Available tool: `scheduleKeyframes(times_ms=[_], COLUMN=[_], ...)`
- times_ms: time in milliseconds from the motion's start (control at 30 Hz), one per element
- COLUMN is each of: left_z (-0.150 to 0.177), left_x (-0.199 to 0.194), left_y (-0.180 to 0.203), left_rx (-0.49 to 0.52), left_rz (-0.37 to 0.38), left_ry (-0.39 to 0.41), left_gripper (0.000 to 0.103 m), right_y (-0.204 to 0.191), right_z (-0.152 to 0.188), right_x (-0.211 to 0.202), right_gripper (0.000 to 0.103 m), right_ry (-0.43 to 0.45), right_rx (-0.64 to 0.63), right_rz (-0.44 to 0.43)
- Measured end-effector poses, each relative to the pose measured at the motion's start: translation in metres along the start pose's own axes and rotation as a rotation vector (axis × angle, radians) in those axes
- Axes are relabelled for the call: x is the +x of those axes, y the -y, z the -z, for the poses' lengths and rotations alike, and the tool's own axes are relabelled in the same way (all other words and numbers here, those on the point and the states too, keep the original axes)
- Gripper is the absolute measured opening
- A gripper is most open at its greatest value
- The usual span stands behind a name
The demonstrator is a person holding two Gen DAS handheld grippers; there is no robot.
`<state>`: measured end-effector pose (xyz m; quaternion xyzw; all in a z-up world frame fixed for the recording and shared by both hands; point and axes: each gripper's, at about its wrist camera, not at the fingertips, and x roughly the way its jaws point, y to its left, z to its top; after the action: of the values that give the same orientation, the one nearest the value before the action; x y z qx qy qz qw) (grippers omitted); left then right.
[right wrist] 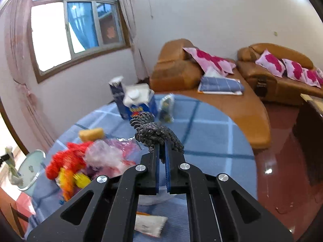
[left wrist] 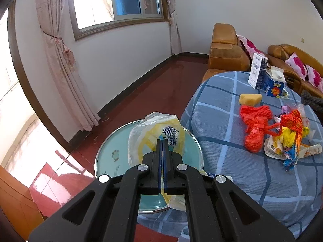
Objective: Collect trash
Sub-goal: 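Carry both items over the teal bucket and open both grippers to drop them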
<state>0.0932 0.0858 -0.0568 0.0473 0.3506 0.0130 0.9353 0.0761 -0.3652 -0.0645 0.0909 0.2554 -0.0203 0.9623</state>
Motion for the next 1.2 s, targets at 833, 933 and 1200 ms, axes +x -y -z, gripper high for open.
scheduleKeyframes(times_ms=[833, 933, 1200], left_z=[0.002, 0.005, 0.012], left_x=[0.013, 0.016, 0.019], left_y=[-0.028, -0.032, -0.048], left_rx=[-0.048, -0.047, -0.06], left_rz=[-0.176, -0.195, -0.222], left_ry=[-0.004, -0.009, -0.023], left_gripper=[0.0, 0.0, 0.0], right_y=[-0.153, -0.177, -0.217], right_z=[-0.014, -0.011, -0.005], right_x=[0.04, 0.049, 0.065], right_gripper=[0.005, 0.005, 0.005], right_ry=[-0.013, -0.027, -0.053], right_rx=[-0.152, -0.188, -0.26], right_rz=[-0.381, -0.417, -0.461])
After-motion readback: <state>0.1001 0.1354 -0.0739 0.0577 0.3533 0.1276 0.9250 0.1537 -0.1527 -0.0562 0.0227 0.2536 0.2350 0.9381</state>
